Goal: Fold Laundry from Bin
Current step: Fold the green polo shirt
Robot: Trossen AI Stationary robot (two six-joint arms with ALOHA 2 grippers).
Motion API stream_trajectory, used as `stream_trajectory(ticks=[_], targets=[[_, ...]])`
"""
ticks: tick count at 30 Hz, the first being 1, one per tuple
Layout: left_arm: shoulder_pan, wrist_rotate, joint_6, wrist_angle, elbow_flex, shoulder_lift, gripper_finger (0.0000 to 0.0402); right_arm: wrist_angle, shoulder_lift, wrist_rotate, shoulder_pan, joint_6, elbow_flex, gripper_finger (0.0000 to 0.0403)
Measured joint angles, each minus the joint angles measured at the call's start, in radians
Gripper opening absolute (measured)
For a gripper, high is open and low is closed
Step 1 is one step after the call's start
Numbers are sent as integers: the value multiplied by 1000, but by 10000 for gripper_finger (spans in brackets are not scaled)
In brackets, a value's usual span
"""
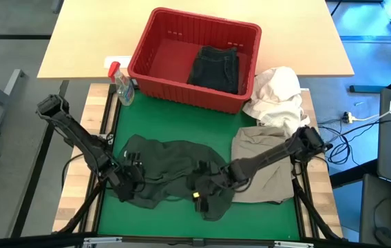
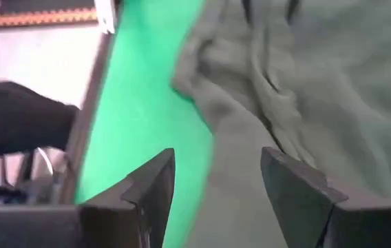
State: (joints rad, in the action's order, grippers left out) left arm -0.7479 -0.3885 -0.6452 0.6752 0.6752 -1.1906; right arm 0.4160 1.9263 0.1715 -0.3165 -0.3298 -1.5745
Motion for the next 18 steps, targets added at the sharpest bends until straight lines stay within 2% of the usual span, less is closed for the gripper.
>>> stream_trajectory(ticks=[8,12,15,18], targets=[[-34,0,28,-18,-73,-1,194,-176,44,-8,-35,19,0,216],[-56,0,24,-35,-96,-1,194,-179,54,-1,-30,0,0,216],[-67,-49,26,-59,-111,-1,195,-174,59,1,-29,-28,0,216],[-66,-35,28,-90,-128,-1,195,-173,67,-1,-30,-31,-2,216]])
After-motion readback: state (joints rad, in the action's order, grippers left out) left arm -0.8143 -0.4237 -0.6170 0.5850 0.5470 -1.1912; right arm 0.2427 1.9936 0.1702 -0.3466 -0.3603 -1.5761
